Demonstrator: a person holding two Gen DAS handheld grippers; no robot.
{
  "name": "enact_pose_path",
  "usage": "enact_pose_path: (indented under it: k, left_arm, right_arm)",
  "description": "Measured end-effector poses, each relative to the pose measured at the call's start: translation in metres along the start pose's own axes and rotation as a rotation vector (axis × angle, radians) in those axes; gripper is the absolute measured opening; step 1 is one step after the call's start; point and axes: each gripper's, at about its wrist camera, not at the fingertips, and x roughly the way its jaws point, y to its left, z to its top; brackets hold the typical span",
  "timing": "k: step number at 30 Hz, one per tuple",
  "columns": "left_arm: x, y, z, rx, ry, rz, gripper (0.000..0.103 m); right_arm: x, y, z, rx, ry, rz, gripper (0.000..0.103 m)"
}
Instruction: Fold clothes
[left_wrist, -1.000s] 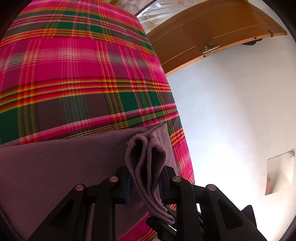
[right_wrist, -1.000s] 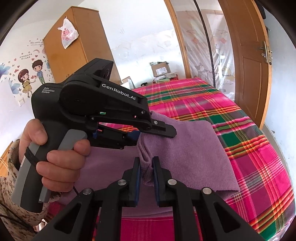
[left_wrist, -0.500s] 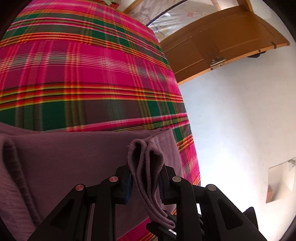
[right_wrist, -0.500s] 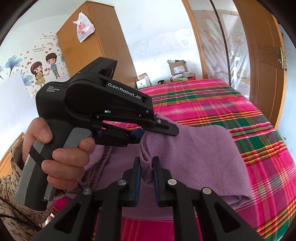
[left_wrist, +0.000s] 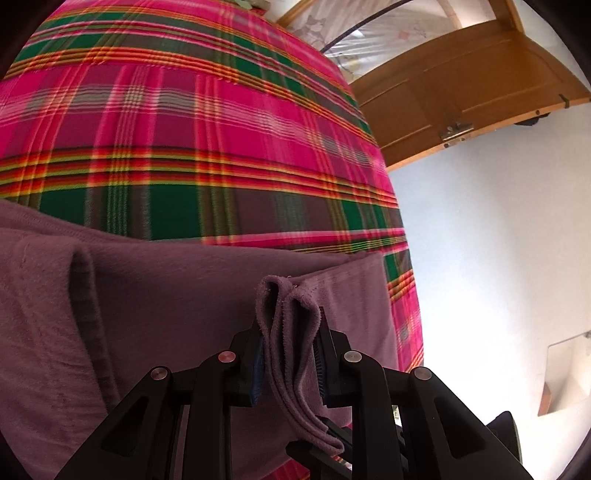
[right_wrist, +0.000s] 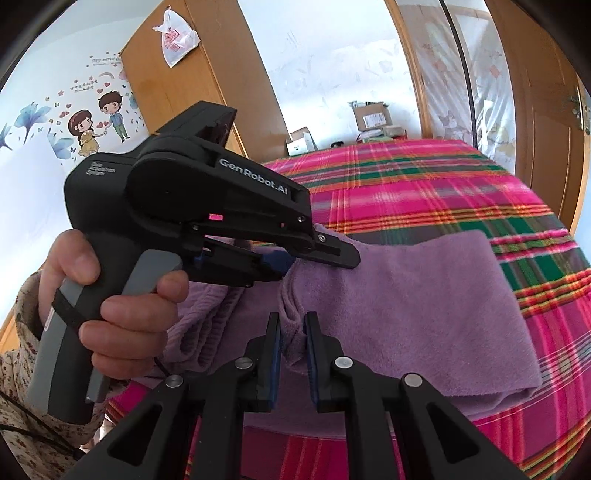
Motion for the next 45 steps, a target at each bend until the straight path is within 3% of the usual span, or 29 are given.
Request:
enact_pose_path:
  k: [17,25,28,35,40,45]
  left_arm:
    - [-0.017,-0.003,-0.009,0.067,-0.036,0.039,0.026]
    - [-0.052,0.005,-0.018,0.042,-0.120,0.013,0.026]
    - [-0.069,0.009,-0.021,0.024,-0.153,-0.004,0.037]
    - [-0.091,0.012,-0.026,0.032,-0.201,0.006,0.038]
    - [-0.088,0.018,-0.028,0.025,-0.184,0.008,0.038]
    - [-0.093,0.026,-0.032,0.012,-0.192,0.014,0.038]
  right_arm:
    - [0.027,-0.012,-0.006,0.012,0.056,0.000,0.014]
    - [0.029,-0.005,-0.008,-0.032,0.064,0.005,0.015]
    - [0.027,-0.003,-0.008,-0.047,0.053,-0.008,0.013]
    - [0.018,0.005,-0.007,-0.073,0.040,0.002,0.013]
    - [0.030,0.003,-0.012,-0.056,0.084,-0.006,0.013]
    - [0.027,0.007,-0.010,-0.067,0.060,0.016,0.013]
